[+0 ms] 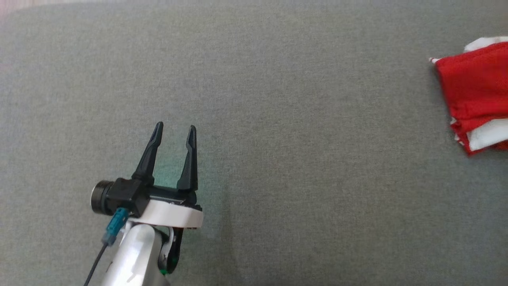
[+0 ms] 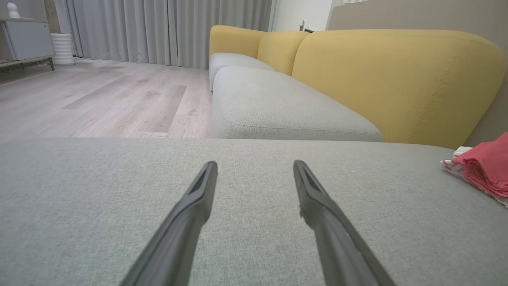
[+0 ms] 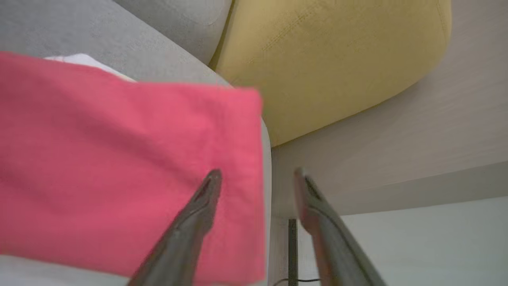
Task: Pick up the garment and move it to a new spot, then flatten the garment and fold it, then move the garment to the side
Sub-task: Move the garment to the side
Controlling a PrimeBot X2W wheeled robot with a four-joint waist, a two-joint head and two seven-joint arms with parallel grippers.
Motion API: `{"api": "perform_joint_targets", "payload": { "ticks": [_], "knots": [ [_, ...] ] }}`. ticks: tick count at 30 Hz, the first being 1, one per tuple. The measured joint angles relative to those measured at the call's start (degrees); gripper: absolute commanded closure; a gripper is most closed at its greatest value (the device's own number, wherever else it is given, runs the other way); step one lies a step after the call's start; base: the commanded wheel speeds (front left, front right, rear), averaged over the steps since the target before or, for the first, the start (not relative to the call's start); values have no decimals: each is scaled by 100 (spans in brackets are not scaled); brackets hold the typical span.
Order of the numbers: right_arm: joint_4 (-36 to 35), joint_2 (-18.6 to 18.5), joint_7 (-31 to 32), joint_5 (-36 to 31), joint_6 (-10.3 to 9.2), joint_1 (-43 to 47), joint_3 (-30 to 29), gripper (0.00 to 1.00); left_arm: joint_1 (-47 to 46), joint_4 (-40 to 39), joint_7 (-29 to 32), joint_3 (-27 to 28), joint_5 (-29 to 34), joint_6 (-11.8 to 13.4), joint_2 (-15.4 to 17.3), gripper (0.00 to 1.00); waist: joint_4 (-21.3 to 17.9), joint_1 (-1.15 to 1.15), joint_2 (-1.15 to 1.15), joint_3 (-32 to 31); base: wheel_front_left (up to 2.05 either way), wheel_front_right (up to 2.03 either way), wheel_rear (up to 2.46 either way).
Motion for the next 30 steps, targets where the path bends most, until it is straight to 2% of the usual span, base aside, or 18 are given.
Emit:
{"api": "perform_joint_targets", "payload": {
  "ticks": [6,14,17,24,30],
  "knots": [
    [-546,430,23,-167,0,230,-310,0,48,18,0,60,1,14,0,0,-76,0,0,-335,0,0,0],
    [-1530,1327,-366,53,0,652,-654,0,464,4,0,269,70,36,1,0,-160,-1,0,-975,0,0,0],
    [-1827,1791,-601,232,0,818,-811,0,595,-34,0,391,69,36,3,0,-178,-1,0,-1199,0,0,0],
    [-2418,3122,-1307,641,0,1638,-956,0,981,-171,0,510,119,40,5,0,-201,-2,0,-1623,0,0,0],
    [-2595,3836,-2069,978,0,2382,-1038,0,1155,-409,0,580,59,133,9,0,-158,0,0,-1729,0,0,0]
  ]
}}
